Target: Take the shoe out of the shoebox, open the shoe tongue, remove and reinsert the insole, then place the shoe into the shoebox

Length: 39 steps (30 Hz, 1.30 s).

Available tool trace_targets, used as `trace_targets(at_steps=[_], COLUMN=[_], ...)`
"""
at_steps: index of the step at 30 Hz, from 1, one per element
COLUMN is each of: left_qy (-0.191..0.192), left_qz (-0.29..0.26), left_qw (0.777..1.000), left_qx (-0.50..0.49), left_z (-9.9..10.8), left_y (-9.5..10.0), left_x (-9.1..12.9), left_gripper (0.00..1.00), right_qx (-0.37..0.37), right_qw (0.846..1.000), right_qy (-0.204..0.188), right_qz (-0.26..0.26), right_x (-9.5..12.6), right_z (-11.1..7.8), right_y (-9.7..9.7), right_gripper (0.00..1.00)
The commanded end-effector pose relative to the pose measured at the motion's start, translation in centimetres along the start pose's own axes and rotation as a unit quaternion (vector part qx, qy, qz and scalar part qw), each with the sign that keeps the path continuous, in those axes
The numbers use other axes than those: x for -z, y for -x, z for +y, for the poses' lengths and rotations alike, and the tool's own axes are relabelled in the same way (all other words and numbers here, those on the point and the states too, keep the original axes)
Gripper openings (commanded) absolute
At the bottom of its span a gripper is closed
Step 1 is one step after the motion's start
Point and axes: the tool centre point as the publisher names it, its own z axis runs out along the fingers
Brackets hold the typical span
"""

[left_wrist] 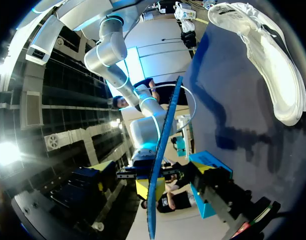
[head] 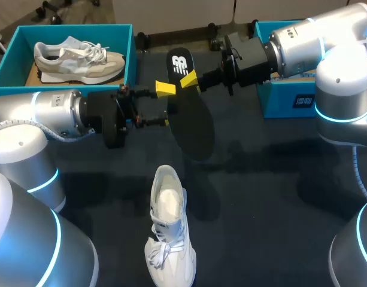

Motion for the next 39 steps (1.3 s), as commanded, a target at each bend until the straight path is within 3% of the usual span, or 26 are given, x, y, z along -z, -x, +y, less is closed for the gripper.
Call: trace_targets(at_steps=[1, 5, 15, 21, 22, 24, 25, 34, 36, 37, 39], left_qy=[0.002, 0.008, 0.019, 0.028, 0.031, 0.032, 0.034, 0.036, 0.036, 0.036, 0.037], left_qz=[-0.001, 0.008, 0.004, 0.003, 0.002, 0.002, 0.002, 0.002, 0.002, 0.002, 0.004], left_qw=[1.000, 1.000, 1.000, 0.999, 0.999, 0.999, 0.999, 0.999, 0.999, 0.999, 0.999], left_qx=[-0.004, -0.017, -0.017, -0.020, -0.020, -0.021, -0.022, -0.026, -0.027, -0.028, -0.030], left_z=[-0.19, -0.49, -0.63, -0.62, -0.50, -0.42, -0.35, -0.20, -0.20, -0.23, -0.33], left_y=[0.03, -0.07, -0.55, -0.66, -0.68, -0.68, -0.69, -0.78, -0.71, -0.67, -0.62], left_x=[-0.86, -1.18, -1.34, -1.26, -1.27, -1.34, -1.41, -1.61, -1.50, -1.39, -1.13], left_gripper=[0.66, 0.49, 0.42, 0.30, 0.22, 0.14, 0.00, 0.00, 0.00, 0.00, 0.00], right_qx=[0.000, 0.000, 0.000, 0.000, 0.000, 0.000, 0.000, 0.003, 0.008, 0.009, 0.016], right_qw=[1.000, 1.000, 1.000, 1.000, 1.000, 1.000, 1.000, 1.000, 1.000, 1.000, 1.000], right_qy=[0.001, 0.001, 0.001, 0.001, 0.001, 0.001, 0.001, 0.004, 0.007, 0.006, 0.011], right_qz=[0.000, 0.000, 0.000, 0.000, 0.000, 0.000, 0.000, 0.004, 0.009, 0.010, 0.016], right_x=[-0.10, -0.10, -0.10, -0.10, -0.10, -0.10, -0.10, -0.11, -0.08, -0.02, 0.21], right_z=[-0.02, -0.02, -0.02, -0.02, -0.02, -0.02, -0.02, -0.04, -0.13, -0.22, -0.56], right_y=[0.03, 0.03, 0.03, 0.03, 0.03, 0.03, 0.03, 0.05, 0.02, 0.01, 0.04], right_gripper=[0.00, 0.00, 0.00, 0.00, 0.00, 0.00, 0.00, 0.00, 0.53, 1.00, 1.00])
